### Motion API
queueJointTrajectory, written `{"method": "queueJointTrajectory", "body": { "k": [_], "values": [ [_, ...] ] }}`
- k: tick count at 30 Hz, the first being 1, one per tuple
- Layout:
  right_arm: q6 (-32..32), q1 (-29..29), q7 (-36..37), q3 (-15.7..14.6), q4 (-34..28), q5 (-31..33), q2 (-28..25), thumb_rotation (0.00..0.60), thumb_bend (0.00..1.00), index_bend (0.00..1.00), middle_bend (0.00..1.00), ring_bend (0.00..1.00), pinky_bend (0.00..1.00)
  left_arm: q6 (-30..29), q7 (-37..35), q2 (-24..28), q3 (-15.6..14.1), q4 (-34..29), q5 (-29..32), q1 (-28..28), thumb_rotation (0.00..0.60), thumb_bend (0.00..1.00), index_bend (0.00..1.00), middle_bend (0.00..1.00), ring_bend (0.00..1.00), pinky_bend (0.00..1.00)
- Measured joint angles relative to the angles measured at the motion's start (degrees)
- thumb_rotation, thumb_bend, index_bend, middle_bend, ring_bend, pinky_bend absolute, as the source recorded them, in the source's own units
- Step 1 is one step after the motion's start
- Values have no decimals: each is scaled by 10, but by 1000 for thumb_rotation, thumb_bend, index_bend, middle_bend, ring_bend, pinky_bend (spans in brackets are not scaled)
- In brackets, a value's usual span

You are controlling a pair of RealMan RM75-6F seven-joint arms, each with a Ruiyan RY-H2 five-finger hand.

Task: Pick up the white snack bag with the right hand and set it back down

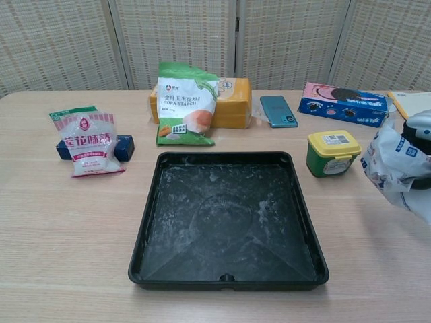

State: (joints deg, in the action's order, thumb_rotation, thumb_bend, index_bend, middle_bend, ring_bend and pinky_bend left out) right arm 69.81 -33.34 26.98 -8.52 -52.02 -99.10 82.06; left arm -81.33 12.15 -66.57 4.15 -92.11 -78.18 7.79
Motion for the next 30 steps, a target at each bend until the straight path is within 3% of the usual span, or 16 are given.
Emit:
{"method": "queueJointTrajectory", "body": {
  "k": [6,12,22,30],
  "values": [
    [29,-6,-46,27,-38,2,-16,600,347,916,847,1000,1000,-4,-9,5,-1,-2,-7,-2,600,181,0,0,163,90],
    [45,-23,-147,50,-91,-11,-32,600,347,916,847,1000,1000,-16,-23,13,-4,-5,-19,-8,600,181,0,0,163,90],
    [45,-58,-423,84,-215,-59,-66,600,347,916,848,1000,1000,-46,-50,25,-11,-9,-46,-24,600,181,0,0,163,90],
    [-17,-79,-607,103,-313,-73,-93,600,347,916,848,1000,1000,-62,-68,32,-15,-9,-65,-32,600,181,0,0,164,90]
  ]
}}
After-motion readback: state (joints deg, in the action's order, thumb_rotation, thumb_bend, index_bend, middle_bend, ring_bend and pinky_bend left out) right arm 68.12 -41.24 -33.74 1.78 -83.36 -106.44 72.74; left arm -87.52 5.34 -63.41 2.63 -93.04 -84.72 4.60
